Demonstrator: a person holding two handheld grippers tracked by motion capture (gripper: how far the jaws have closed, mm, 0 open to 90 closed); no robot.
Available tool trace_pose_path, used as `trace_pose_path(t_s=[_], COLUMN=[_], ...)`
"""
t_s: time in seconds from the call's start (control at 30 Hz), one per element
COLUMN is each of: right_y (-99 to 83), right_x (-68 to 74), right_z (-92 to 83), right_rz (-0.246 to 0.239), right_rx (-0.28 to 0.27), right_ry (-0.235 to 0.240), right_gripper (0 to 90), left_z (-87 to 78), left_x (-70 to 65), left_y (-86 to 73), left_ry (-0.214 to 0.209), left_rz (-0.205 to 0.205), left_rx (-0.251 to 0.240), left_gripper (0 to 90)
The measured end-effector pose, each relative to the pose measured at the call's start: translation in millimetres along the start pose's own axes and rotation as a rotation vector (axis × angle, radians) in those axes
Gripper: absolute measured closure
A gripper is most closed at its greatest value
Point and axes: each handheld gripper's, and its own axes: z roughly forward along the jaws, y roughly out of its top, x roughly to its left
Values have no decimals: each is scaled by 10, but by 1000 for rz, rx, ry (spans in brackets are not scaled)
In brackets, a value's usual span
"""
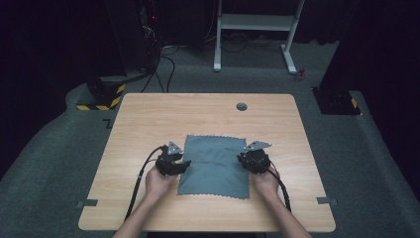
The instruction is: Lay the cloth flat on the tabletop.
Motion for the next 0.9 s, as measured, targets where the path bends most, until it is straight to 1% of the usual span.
trace_pose_path(t_s=[0.03, 0.07, 0.1, 0.13, 0.2, 0.23, 0.27, 0.3, 0.33, 0.37, 0.43, 0.47, 0.5, 0.53, 0.57, 0.6, 0.67, 0.7, 0.73, 0.77, 0.8, 0.83, 0.9], right_y=[-75, -99, -126, -158, -175, -202, -202, -214, -217, -230, -246, -271, -328, -358, -388, -413, -491, -536, -581, -626, -626, -716, -724], right_x=[4, 0, -9, -29, -51, -65, -65, -59, -59, -50, -41, -20, 77, 134, 197, 248, 357, 391, 413, 427, 427, 434, 433], right_z=[12, 20, 24, 13, 1, -28, -28, -58, -72, -100, -124, -163, -281, -336, -385, -414, -466, -479, -482, -476, -476, -485, -494], right_rz=[-5, -10, -13, -2, 1, -10, -10, -10, -15, -7, -5, -4, -5, -14, -29, -44, -78, -75, -76, -79, -79, -77, -80], right_rx=[26, 36, 34, 19, 14, 17, 17, 30, 35, 39, 30, 14, -19, -33, -37, -36, -33, -31, -29, -24, -24, -38, -40], right_ry=[4, 0, 2, 9, 10, -12, -12, -34, -44, -53, -46, -36, 4, 25, 46, 56, 76, 91, 97, 93, 93, 92, 93], right_gripper=[775, 772, 770, 772, 775, 762, 762, 742, 728, 720, 716, 713, 706, 702, 699, 695, 684, 678, 673, 664, 664, 650, 647], left_z=[-25, -27, -29, -45, -59, -90, -90, -133, -166, -184, -208, -239, -260, -300, -310, -321, -327, -319, -309, -300, -300, -314, -328], left_x=[-57, -82, -102, -109, -105, -106, -106, -113, -123, -135, -161, -198, -231, -316, -348, -386, -438, -452, -469, -486, -486, -493, -495], left_y=[-68, -93, -130, -168, -191, -229, -229, -255, -273, -285, -308, -337, -355, -381, -390, -400, -418, -427, -439, -457, -457, -476, -490], left_ry=[-5, 3, 18, 23, 23, 27, 27, 30, 39, 47, 48, 33, 11, -21, -30, -36, -42, -39, -26, -14, -14, -11, -13], left_rz=[20, 32, 56, 63, 62, 75, 75, 76, 78, 80, 79, 81, 83, 96, 103, 110, 119, 126, 135, 145, 145, 148, 146], left_rx=[-1, 4, 7, -12, -17, -26, -26, -11, -3, -1, -3, -18, -29, -39, -45, -49, -56, -53, -45, -44, -44, -49, -49], left_gripper=[515, 511, 509, 507, 506, 504, 500, 483, 475, 470, 465, 465, 463, 459, 458, 457, 454, 452, 449, 448, 450, 450, 449])
